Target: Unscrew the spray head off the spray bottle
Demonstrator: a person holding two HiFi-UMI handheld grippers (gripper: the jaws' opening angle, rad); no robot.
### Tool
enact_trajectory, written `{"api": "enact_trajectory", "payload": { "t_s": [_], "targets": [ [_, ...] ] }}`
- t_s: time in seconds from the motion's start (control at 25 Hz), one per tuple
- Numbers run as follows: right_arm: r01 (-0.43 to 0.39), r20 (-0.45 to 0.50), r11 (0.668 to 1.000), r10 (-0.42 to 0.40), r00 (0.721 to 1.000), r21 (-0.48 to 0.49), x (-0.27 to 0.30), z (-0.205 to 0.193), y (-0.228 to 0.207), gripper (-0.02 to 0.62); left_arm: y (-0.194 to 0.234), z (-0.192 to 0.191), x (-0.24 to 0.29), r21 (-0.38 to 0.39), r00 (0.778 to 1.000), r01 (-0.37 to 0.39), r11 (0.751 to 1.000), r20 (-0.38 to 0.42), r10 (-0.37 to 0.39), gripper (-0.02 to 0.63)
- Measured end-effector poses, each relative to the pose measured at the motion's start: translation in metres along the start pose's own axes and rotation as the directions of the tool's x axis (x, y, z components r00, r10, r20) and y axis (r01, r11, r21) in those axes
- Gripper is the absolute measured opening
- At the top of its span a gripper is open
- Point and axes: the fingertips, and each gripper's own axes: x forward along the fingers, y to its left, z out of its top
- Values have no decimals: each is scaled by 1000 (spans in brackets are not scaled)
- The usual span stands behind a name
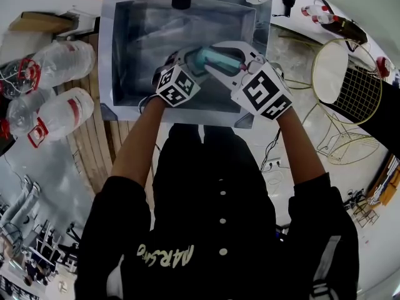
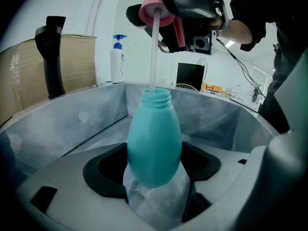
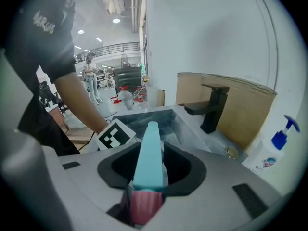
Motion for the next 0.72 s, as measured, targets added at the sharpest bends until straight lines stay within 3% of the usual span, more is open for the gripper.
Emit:
{"api": "enact_trajectory", "payload": {
  "t_s": [0.72],
  "targets": [
    [68,135,997,-74,988,45,-59,45,-13,161,17,-6,-7,-63,997,-70,996,-25,69,362]
  ]
}}
